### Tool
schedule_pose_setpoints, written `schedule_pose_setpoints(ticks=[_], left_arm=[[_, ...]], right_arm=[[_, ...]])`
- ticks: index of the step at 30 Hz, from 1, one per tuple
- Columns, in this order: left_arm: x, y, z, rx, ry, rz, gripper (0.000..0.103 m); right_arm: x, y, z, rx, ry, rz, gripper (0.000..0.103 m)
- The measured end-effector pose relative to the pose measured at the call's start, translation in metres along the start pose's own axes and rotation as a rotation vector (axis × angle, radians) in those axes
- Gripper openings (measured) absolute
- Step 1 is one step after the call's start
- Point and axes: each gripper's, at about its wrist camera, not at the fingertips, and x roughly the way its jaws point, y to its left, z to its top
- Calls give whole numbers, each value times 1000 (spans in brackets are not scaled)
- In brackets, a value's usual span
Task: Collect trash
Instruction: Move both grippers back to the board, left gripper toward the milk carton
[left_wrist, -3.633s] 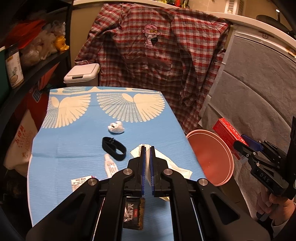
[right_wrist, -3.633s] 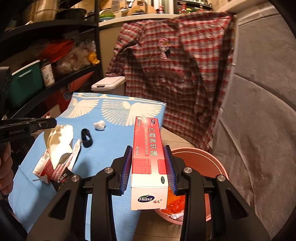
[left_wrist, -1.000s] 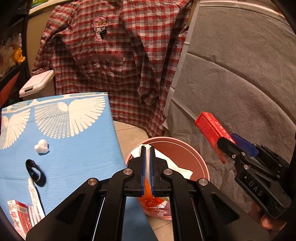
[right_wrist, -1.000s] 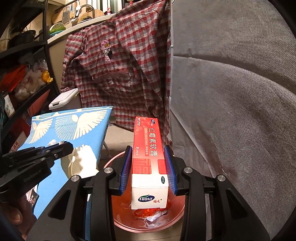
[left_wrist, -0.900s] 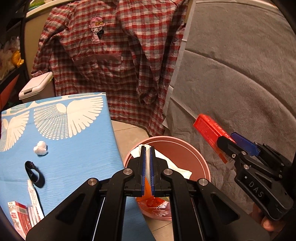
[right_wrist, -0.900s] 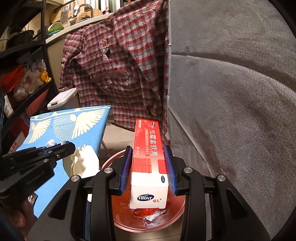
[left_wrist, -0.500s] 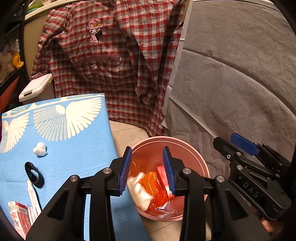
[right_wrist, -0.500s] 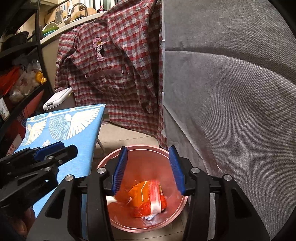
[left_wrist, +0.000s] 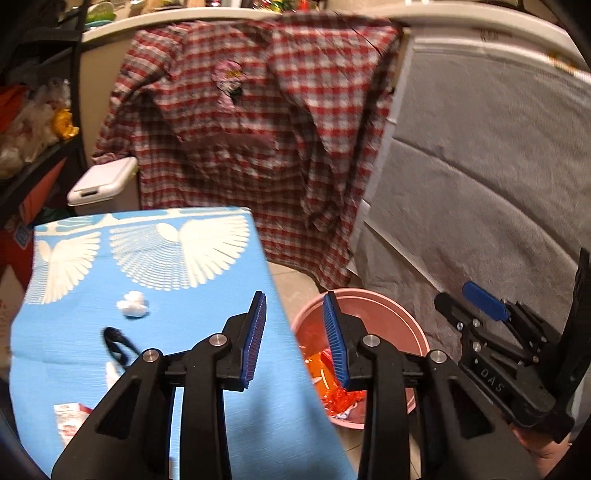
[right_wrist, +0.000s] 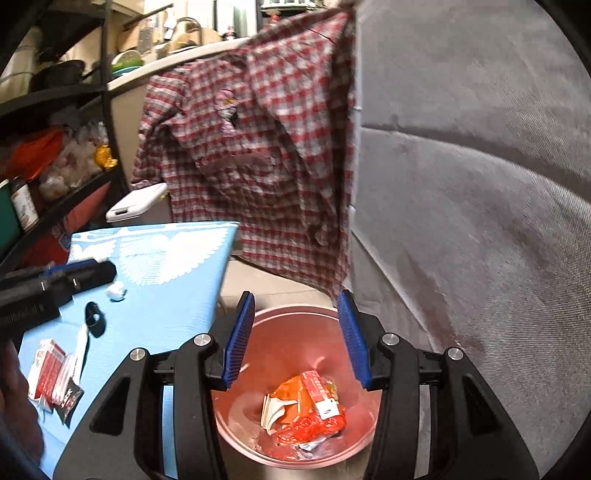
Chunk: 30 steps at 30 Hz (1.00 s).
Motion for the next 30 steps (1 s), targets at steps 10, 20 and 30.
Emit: schedule_pose_setpoints(ticks=[10, 20, 30], left_arm=[[-49, 66, -2, -24, -38, 69, 28], [-77, 154, -26, -108, 40, 154, 28], [-60, 221, -80, -269, 222, 176, 28]], right_arm=[[-17, 48, 3, -12, -19, 154, 27], [-16, 116, -2, -40, 29, 334, 23], [18, 177, -18, -122, 96, 392, 24]])
